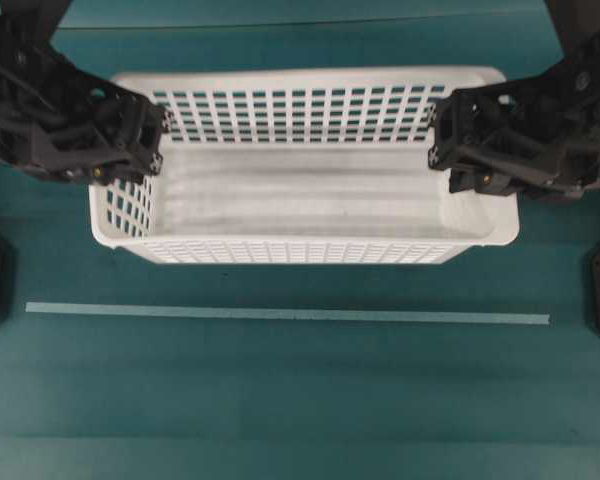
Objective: Lift the white basket with both hands.
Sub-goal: 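Lift the gripped basket upward with both grippers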
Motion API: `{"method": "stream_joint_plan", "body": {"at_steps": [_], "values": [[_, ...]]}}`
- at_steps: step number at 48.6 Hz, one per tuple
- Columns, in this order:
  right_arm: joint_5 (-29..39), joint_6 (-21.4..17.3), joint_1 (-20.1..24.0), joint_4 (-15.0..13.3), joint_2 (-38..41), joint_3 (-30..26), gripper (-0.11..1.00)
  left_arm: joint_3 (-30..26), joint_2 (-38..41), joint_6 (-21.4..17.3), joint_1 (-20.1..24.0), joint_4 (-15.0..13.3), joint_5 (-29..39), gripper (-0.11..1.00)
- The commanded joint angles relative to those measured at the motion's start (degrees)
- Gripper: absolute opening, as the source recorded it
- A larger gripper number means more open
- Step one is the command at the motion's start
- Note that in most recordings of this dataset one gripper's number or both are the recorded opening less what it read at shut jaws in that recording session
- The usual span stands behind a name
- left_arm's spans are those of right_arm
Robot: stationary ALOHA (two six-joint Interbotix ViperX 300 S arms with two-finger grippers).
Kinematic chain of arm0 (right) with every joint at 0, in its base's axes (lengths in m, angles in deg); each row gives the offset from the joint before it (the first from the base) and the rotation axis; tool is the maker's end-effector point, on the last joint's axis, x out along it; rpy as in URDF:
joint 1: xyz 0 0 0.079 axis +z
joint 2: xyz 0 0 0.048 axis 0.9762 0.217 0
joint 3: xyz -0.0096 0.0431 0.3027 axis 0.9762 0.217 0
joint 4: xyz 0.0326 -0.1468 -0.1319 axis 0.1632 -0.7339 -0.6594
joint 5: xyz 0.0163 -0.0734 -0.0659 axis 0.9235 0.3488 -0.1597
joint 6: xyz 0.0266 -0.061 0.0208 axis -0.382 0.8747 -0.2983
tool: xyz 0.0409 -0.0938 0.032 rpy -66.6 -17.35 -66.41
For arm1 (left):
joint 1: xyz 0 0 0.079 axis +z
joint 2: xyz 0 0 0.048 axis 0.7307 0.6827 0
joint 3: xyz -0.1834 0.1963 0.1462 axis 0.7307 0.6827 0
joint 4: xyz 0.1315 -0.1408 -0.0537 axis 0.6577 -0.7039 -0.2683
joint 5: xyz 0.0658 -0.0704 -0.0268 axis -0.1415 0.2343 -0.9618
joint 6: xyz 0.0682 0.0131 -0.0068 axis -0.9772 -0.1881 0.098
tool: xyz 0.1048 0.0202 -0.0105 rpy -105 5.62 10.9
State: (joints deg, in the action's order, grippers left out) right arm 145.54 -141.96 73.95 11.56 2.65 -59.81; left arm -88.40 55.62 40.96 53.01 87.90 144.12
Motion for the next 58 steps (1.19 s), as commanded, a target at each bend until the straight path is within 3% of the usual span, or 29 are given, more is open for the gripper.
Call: {"method": "stream_joint_plan", "body": {"at_steps": [1,13,37,49,58], "values": [[2.46,1.14,0.18,-0.26,0.00,-1.93,0.19,-3.16,0.88,-2.55,0.35,0.35,2.90,0.03],[2.99,1.14,0.18,-0.53,-0.09,-2.20,0.19,-4.83,2.29,-4.92,0.79,0.35,4.83,0.03],[2.99,1.41,0.00,-0.70,-0.35,-1.41,0.19,-4.04,2.29,-4.66,0.88,0.35,4.83,0.03],[-0.62,1.41,0.00,-0.26,-0.53,5.54,0.19,1.85,2.02,-4.22,0.88,0.53,3.08,0.03],[-7.12,1.41,-0.62,0.09,-1.49,12.30,0.19,8.61,1.41,-4.04,0.97,0.53,-4.57,0.02]]}}
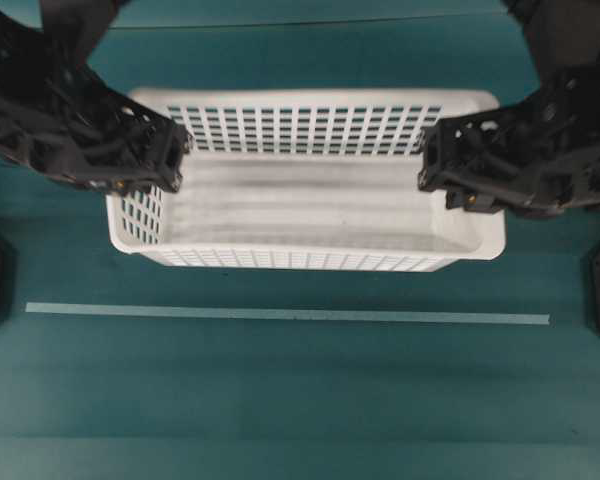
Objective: Lift the white basket with both hands.
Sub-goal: 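Lift the gripped basket upward with both grippers, then lower the basket back onto the table with both grippers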
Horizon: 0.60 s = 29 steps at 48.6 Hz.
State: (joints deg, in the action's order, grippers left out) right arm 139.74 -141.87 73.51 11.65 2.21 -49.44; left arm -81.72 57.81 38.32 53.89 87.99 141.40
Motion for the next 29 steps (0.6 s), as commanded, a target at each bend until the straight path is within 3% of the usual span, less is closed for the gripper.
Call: {"method": "stream_joint_plan", "body": {"at_steps": [1,14,29], "values": [[-1.85,1.32,-0.18,0.09,-1.14,2.72,0.19,2.64,-0.79,-1.32,0.09,0.53,-2.64,0.02],[-8.17,1.32,-0.26,-0.09,-0.62,10.28,0.19,10.81,-0.88,0.62,0.18,0.53,-7.29,0.02],[-17.84,1.41,-0.35,0.00,2.81,16.88,0.19,21.18,-0.70,3.96,0.44,0.44,-19.42,0.01]]}}
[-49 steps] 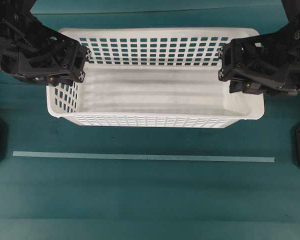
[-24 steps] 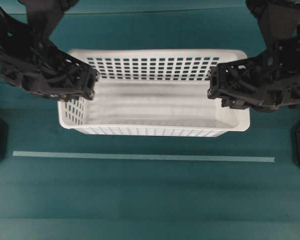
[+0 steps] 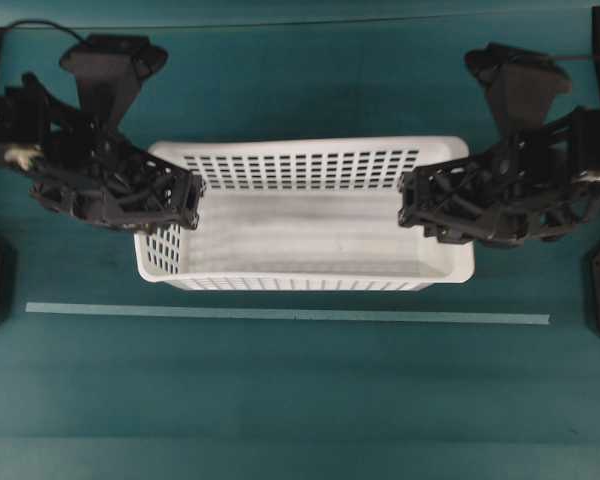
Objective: Lift the white basket with both hands.
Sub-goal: 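Lower the basket back onto the table with both grippers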
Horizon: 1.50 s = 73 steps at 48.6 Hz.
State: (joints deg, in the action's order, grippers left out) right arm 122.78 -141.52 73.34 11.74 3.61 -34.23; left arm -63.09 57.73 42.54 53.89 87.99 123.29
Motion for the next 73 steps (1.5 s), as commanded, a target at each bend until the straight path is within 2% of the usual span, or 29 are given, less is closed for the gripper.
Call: {"method": "stream_joint_plan", "body": {"at_steps": [1,12,26,40,58,64,73], "values": [[-1.32,1.05,-0.18,-0.09,1.76,1.93,0.19,2.99,-0.62,-0.26,0.53,0.53,-1.85,0.01],[-5.80,1.85,-0.26,-0.09,4.83,5.27,0.19,6.68,0.35,-0.26,1.93,0.53,-6.15,0.01],[-11.16,2.02,-0.26,2.11,6.77,10.11,0.19,10.37,4.22,-0.26,2.02,0.53,-13.36,0.01],[-14.24,2.11,0.09,2.55,9.49,10.72,0.19,10.28,6.86,-0.09,2.02,0.53,-13.80,0.01],[-16.61,4.13,0.00,3.60,11.60,11.51,0.19,10.37,9.05,0.00,1.23,0.53,-16.26,0.01],[-16.52,4.13,-0.09,3.52,11.69,11.60,0.19,10.55,9.05,0.62,0.53,0.53,-16.08,0.01],[-17.05,4.31,-0.70,3.52,11.95,11.95,0.19,10.81,9.05,3.52,0.53,0.53,-16.35,0.01]]}}
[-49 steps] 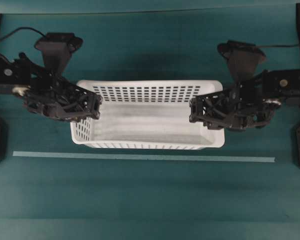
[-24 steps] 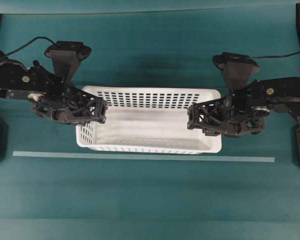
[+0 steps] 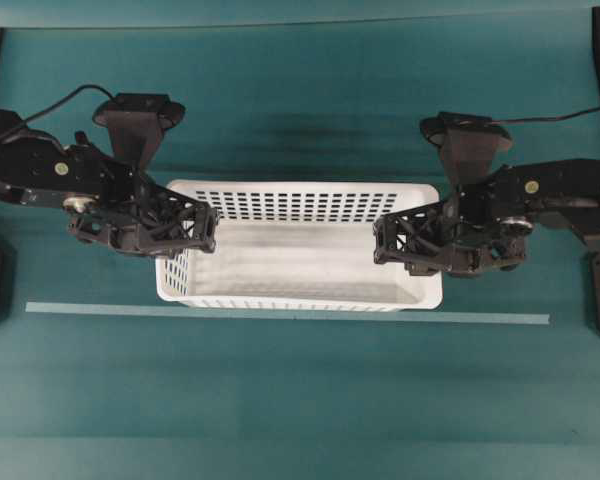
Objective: Lift the white basket with both hands.
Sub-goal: 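Lower the basket back onto the table with both grippers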
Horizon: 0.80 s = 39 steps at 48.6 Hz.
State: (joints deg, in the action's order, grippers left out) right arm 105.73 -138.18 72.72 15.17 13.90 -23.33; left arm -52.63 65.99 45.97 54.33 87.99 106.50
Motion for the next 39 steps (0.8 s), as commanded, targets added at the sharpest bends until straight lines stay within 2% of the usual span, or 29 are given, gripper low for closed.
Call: {"method": "stream_joint_plan", "body": {"at_steps": [1,9,17,24,31,39], "values": [[-0.09,0.97,-0.09,0.09,1.76,1.05,0.19,0.44,0.79,0.09,0.09,0.53,0.44,0.01],[-1.14,1.93,-0.18,0.44,2.02,1.14,0.19,1.23,0.70,0.09,0.26,0.53,0.18,-0.01],[-1.14,4.31,-0.53,3.60,1.93,1.76,0.19,1.32,0.70,0.00,0.44,0.88,-0.44,-0.01],[-1.32,5.27,-0.70,5.54,1.58,2.81,0.19,1.58,0.53,-0.18,0.53,1.05,-3.78,-0.01],[-1.67,5.27,-0.70,5.62,1.32,3.16,0.19,2.20,0.44,-1.67,0.62,1.14,-9.40,-0.01],[-2.46,5.27,-0.70,5.62,1.23,3.16,0.19,2.37,0.35,-1.93,0.62,1.14,-10.28,-0.01]]}}
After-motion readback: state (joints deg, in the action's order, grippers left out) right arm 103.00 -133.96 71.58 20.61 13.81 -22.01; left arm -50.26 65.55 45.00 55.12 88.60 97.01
